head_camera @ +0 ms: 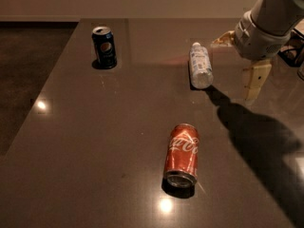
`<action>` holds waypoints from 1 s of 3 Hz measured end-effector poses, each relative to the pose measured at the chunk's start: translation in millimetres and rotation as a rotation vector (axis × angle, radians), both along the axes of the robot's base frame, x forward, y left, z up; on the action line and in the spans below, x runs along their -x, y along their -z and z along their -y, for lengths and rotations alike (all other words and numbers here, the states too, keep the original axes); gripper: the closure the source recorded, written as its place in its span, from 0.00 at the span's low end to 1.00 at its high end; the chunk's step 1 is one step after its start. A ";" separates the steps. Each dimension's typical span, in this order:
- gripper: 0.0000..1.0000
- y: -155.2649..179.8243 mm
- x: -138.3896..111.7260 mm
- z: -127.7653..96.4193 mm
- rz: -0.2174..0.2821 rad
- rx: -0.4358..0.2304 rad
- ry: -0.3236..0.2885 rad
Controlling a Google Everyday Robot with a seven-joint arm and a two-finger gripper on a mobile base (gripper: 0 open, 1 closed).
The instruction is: Move blue plastic bottle near coke can
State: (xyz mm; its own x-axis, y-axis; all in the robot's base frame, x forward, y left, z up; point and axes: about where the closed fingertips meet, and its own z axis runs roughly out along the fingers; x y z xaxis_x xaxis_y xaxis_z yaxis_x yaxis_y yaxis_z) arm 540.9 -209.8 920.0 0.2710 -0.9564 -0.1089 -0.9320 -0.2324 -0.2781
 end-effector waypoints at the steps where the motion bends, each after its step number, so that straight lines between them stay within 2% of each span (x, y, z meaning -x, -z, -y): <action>1: 0.00 14.5 -33.1 -7.3 0.053 0.043 -0.215; 3: 0.00 29.4 -64.3 -14.7 0.073 0.169 -0.527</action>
Offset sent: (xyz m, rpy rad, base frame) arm 0.0668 0.0096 -0.0309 -0.1997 -0.0710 0.5836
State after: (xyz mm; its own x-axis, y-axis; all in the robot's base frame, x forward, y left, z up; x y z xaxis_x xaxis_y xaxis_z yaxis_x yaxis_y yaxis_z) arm 605.1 -195.1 890.7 0.7185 -0.6919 0.0712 -0.6572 -0.7089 -0.2561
